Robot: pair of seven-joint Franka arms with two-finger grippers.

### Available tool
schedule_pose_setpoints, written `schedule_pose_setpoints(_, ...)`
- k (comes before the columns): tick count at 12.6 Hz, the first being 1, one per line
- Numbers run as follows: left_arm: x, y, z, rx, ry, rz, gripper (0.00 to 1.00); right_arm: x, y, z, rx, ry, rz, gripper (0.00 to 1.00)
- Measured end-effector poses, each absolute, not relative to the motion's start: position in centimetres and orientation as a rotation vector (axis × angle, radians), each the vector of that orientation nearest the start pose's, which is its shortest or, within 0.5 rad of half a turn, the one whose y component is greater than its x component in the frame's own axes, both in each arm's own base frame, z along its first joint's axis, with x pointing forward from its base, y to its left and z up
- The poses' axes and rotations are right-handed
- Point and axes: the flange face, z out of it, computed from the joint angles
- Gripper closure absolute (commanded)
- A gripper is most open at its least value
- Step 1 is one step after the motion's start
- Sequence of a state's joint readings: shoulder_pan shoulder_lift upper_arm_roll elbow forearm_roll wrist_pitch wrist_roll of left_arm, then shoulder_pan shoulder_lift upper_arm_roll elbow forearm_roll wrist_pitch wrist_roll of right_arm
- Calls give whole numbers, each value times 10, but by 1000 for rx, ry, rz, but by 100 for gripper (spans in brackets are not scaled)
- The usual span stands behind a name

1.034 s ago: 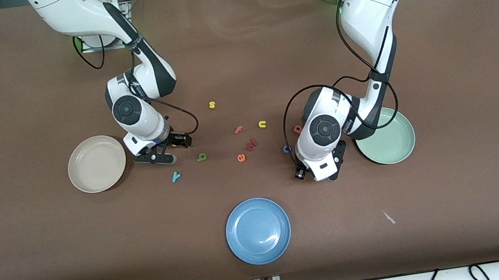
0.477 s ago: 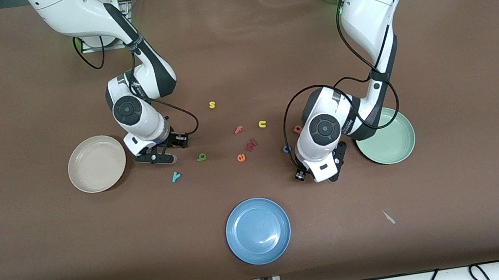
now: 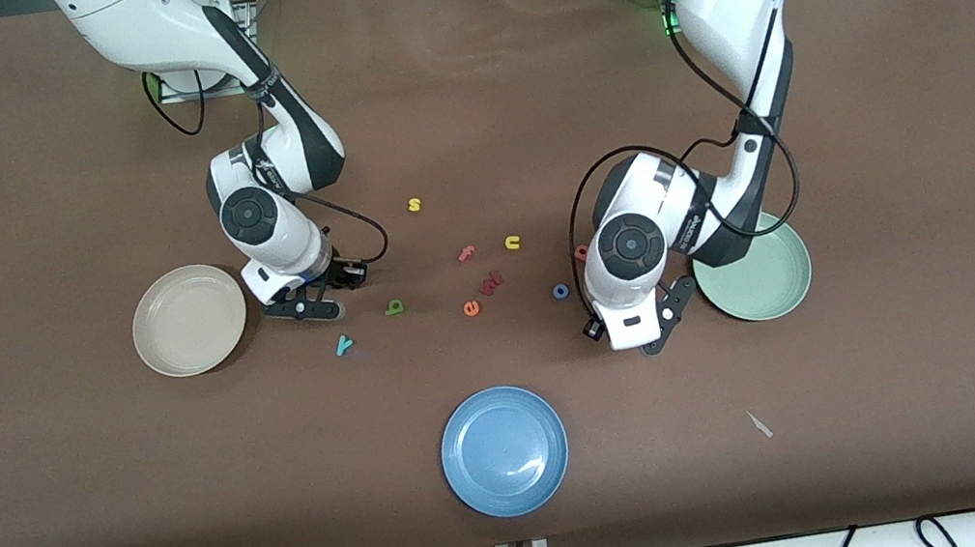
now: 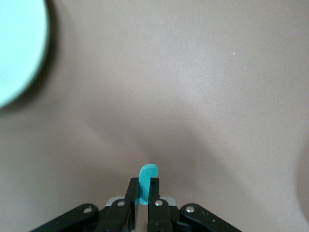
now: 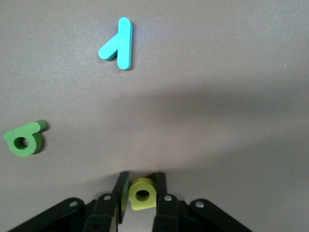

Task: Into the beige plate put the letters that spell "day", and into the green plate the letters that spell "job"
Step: 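Drop the teal letter in the green plate while the right gripper drops yellow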

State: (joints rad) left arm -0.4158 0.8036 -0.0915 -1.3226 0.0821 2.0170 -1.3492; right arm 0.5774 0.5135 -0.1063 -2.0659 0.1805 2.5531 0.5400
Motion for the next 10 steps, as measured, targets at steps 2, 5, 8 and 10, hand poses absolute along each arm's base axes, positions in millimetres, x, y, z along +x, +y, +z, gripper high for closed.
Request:
schedule_pose_setpoints(2, 647, -320, 273, -2829, -1025, 151, 100, 525, 264, 180, -3093, 317, 58, 94)
schedule_pose_setpoints(5, 652, -274, 304, -2883, -687, 271, 100, 531, 264, 190, -3088, 314, 47, 95)
schedule_pose_setpoints(8, 660, -222, 317, -2932, -405, 372, 100, 549, 237, 216, -3118, 252, 90, 94)
schedule_pose_setpoints(10, 662, -191, 313, -2957, -253, 426, 100, 566, 186, 233, -3148, 163, 101, 93)
